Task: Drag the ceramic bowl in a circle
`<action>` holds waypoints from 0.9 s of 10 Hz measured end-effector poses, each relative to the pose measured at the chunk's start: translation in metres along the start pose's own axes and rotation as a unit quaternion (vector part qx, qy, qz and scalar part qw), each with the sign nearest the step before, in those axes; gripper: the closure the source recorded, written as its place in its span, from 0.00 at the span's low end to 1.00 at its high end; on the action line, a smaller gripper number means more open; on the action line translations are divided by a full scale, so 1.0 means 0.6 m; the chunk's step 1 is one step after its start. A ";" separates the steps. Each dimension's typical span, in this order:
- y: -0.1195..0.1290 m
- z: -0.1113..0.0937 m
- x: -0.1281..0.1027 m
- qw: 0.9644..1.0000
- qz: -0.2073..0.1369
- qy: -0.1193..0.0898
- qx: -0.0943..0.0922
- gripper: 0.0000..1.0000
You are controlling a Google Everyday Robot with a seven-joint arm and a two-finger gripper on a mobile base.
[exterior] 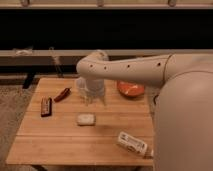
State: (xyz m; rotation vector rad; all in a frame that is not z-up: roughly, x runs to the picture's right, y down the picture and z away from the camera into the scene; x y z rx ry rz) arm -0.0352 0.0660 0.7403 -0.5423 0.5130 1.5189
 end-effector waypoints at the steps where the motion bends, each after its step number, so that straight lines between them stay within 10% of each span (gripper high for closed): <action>1: -0.016 0.003 -0.014 1.000 0.004 -0.001 0.002 0.35; 9: -0.177 0.084 -0.199 0.999 -0.037 -0.009 -0.018 0.35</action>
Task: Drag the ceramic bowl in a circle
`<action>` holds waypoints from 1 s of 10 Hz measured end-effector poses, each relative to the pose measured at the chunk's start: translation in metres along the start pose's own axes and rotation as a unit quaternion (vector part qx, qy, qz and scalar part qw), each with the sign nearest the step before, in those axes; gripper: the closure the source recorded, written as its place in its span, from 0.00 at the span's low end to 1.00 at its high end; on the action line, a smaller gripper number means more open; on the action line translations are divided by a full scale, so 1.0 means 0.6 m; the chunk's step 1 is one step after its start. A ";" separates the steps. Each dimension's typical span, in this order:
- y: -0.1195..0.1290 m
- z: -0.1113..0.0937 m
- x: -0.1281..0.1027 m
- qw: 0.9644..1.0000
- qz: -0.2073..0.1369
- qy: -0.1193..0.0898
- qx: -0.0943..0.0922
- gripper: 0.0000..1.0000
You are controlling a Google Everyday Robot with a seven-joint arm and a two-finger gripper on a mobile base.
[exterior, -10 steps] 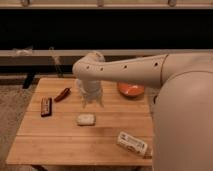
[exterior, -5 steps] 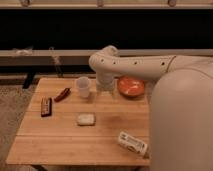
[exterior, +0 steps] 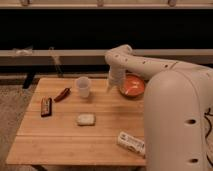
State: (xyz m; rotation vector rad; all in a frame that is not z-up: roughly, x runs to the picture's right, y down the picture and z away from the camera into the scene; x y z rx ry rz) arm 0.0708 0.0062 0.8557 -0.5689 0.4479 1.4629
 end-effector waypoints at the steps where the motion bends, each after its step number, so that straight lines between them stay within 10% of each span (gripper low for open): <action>1: -0.021 0.010 -0.017 1.000 -0.009 0.000 -0.006 0.35; 10: -0.101 0.136 -0.090 0.997 -0.077 0.028 0.010 0.35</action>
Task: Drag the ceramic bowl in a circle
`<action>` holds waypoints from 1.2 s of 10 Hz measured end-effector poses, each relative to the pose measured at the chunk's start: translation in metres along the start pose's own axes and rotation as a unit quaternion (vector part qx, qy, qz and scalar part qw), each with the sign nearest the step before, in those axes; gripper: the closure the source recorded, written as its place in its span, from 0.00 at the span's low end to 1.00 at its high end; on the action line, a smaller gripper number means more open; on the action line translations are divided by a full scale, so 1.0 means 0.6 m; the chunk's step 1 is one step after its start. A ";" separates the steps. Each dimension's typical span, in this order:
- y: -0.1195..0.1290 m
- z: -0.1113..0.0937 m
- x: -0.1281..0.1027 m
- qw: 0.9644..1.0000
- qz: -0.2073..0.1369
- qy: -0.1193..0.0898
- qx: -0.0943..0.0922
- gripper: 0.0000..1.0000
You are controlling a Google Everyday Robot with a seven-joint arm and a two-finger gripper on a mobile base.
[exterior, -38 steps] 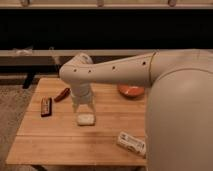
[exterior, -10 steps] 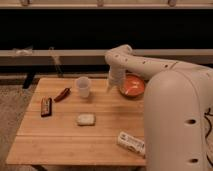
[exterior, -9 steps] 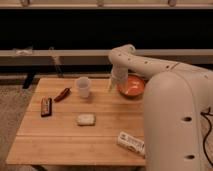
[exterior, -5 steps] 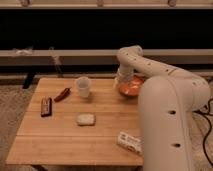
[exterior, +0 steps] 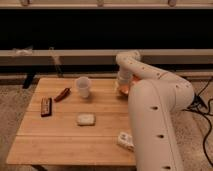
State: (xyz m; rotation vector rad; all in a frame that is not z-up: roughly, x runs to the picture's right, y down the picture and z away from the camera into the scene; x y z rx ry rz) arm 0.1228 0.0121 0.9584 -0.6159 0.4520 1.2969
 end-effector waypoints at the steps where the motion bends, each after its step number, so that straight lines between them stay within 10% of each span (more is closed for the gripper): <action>1: -0.007 0.004 -0.004 1.000 0.001 0.001 0.005 0.35; 3: -0.010 0.015 -0.004 1.000 0.001 0.008 0.010 0.37; 7: -0.007 0.033 0.008 1.000 0.005 0.024 0.018 0.75; 12: 0.009 -0.018 0.040 0.999 0.012 0.014 0.042 1.00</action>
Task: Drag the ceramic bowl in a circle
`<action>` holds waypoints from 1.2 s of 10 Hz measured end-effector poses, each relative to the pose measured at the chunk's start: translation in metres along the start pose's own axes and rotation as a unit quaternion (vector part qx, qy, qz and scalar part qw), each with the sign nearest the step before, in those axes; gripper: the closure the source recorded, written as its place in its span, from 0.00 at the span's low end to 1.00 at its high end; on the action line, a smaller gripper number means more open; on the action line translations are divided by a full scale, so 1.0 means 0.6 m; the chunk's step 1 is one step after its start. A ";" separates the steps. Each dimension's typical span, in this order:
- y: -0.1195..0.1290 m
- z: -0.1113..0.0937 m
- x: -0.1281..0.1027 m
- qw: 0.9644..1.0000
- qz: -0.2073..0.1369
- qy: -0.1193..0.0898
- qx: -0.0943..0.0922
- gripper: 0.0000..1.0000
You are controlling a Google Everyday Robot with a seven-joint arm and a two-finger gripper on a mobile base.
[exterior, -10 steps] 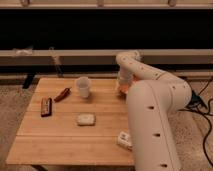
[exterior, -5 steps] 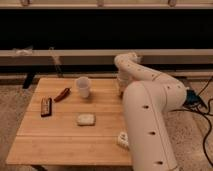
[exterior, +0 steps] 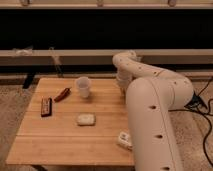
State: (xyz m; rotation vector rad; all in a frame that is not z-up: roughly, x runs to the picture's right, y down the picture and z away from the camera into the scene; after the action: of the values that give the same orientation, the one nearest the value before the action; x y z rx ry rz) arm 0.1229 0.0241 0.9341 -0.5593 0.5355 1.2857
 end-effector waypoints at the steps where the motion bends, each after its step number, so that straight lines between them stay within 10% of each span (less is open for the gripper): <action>1: -0.002 -0.014 0.019 1.000 0.004 -0.002 0.008 1.00; 8: 0.113 -0.034 0.185 0.999 0.025 0.037 -0.010 1.00; 12: 0.236 -0.043 0.143 0.998 -0.015 0.048 -0.046 1.00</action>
State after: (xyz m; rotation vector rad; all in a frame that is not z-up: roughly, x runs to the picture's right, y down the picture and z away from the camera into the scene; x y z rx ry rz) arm 0.0002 0.0964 0.8463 -0.7071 0.5475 1.2648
